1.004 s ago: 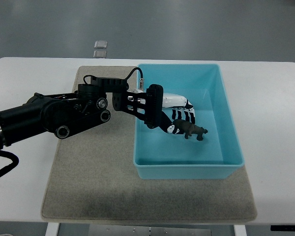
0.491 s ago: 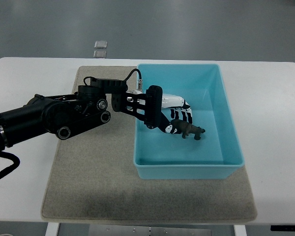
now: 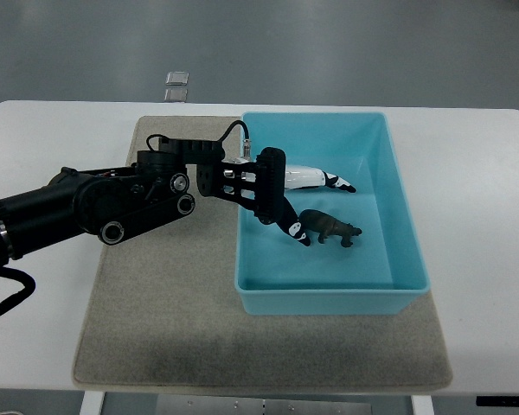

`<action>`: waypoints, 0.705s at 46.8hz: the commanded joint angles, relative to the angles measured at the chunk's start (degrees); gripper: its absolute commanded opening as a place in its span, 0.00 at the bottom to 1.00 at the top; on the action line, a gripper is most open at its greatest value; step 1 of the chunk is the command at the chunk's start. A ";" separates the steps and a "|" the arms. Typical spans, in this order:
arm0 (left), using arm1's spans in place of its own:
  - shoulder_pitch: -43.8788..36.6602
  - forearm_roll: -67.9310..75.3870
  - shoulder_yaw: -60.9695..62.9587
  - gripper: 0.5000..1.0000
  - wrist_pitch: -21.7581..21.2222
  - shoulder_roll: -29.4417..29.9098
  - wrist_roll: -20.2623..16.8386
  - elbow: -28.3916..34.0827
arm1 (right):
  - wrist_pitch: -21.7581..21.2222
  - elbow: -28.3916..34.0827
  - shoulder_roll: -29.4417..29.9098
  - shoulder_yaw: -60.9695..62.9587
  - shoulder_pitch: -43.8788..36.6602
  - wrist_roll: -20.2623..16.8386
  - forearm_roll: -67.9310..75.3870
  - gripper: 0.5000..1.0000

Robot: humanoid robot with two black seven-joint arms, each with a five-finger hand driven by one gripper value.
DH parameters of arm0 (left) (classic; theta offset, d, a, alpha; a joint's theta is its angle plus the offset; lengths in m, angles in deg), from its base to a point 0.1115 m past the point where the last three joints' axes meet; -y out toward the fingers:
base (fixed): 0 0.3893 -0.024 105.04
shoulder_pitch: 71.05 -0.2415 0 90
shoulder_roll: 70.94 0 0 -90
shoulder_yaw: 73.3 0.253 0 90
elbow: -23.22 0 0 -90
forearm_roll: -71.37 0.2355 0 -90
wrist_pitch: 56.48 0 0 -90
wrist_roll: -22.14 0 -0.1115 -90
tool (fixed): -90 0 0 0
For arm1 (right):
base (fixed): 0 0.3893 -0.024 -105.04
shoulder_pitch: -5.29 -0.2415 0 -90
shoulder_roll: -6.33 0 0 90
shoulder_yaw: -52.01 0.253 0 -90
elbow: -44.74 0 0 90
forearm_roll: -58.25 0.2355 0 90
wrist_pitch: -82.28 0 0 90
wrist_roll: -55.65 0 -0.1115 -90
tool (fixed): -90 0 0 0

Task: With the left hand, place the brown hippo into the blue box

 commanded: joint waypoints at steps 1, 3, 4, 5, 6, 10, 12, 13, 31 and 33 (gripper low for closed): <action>-0.01 -2.24 -0.49 0.98 -0.02 0.29 0.00 0.01 | -0.03 0.00 0.00 -0.01 -0.01 0.00 0.00 0.87; -0.01 -4.00 -1.10 0.98 -0.19 0.47 0.00 0.01 | 0.06 0.00 0.00 0.08 -0.02 0.00 0.00 0.87; -0.01 -4.88 -1.45 0.98 -0.46 0.56 0.00 0.01 | 0.06 0.00 0.00 -0.01 -0.02 0.00 0.00 0.87; -0.01 -5.75 -1.89 0.98 -0.63 0.64 0.00 0.01 | 0.06 0.00 0.00 0.08 -0.02 0.00 0.00 0.87; -0.01 -6.63 -2.42 0.98 -0.90 0.64 0.00 0.01 | 0.06 0.00 0.00 -0.01 0.07 0.00 0.00 0.87; -0.01 -9.19 -4.00 0.99 -1.86 0.91 0.00 0.09 | -0.03 0.00 0.00 -0.01 -0.01 0.00 0.00 0.87; -0.01 -10.07 -4.71 0.99 -2.30 1.26 0.00 0.09 | 0.06 0.00 0.00 -0.01 -0.01 0.00 0.00 0.87; -0.01 -10.42 -5.23 0.99 -2.39 1.35 0.00 0.09 | -0.02 0.00 0.00 -0.01 0.07 0.00 0.00 0.87; -0.10 -17.09 -15.25 0.99 -2.57 5.65 0.00 0.18 | -0.03 0.00 0.00 -0.01 -0.02 0.00 0.00 0.87; -0.01 -18.85 -16.04 0.99 -2.57 6.09 0.00 0.18 | -0.02 0.00 0.00 -0.01 -0.02 0.00 0.00 0.87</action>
